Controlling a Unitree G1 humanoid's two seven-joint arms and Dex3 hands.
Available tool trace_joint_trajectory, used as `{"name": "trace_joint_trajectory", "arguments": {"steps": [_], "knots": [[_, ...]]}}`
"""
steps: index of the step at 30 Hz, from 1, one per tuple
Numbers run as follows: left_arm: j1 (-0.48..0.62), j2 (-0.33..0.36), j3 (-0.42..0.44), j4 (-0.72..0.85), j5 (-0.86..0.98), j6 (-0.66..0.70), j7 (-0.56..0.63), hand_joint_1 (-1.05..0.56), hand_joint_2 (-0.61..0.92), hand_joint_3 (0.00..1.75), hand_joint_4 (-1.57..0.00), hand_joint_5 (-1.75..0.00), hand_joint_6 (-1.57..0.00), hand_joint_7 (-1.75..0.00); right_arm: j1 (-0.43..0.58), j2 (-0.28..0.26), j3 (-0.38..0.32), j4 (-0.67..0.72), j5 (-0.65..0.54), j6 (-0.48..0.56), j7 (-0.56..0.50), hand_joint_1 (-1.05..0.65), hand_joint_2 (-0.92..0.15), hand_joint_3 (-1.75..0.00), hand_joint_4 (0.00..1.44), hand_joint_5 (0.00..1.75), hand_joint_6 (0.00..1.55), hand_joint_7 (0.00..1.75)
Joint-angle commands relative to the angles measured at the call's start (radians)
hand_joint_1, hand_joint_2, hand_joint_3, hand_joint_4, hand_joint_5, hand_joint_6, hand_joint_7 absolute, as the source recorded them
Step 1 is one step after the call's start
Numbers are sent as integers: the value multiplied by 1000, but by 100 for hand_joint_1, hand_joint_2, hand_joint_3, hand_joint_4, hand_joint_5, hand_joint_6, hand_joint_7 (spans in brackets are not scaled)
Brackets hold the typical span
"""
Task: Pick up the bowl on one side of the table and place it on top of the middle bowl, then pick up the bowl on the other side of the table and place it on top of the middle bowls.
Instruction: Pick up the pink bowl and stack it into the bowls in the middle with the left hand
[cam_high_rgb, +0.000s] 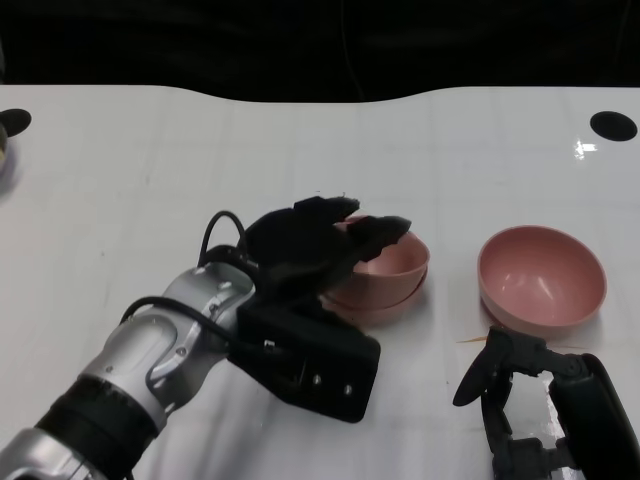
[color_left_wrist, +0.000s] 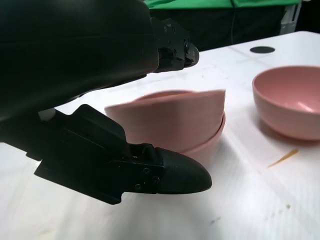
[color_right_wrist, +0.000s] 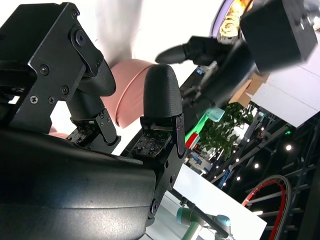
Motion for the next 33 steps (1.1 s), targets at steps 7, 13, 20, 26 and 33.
{"name": "trace_joint_trajectory", "arguments": {"steps": [7,13,20,26,33], "knots": [[75,-3,-44,51,73,12,147,-79,92,31,0,0,0,0,9,-8,-6,-17,0,-3,-7,17,-12,-168,87,174,83,137],[61,-12,-71,105,81,-11,179,-79,92,31,0,0,0,0,12,-6,-2,-26,5,12,0,17,-15,-166,87,173,83,137],[53,-24,-72,145,75,-47,239,-76,92,26,0,0,0,0,5,-11,-2,-19,-4,1,-4,18,-15,-165,88,173,84,137],[51,-36,-49,169,71,-87,385,-67,92,22,0,0,0,0,5,-10,-1,-20,-1,4,-2,20,-13,-166,88,172,85,137],[79,-28,-5,153,48,-124,520,-54,92,12,0,0,0,0,7,-9,-2,-25,-10,6,-6,20,-11,-170,89,172,85,137]]}}
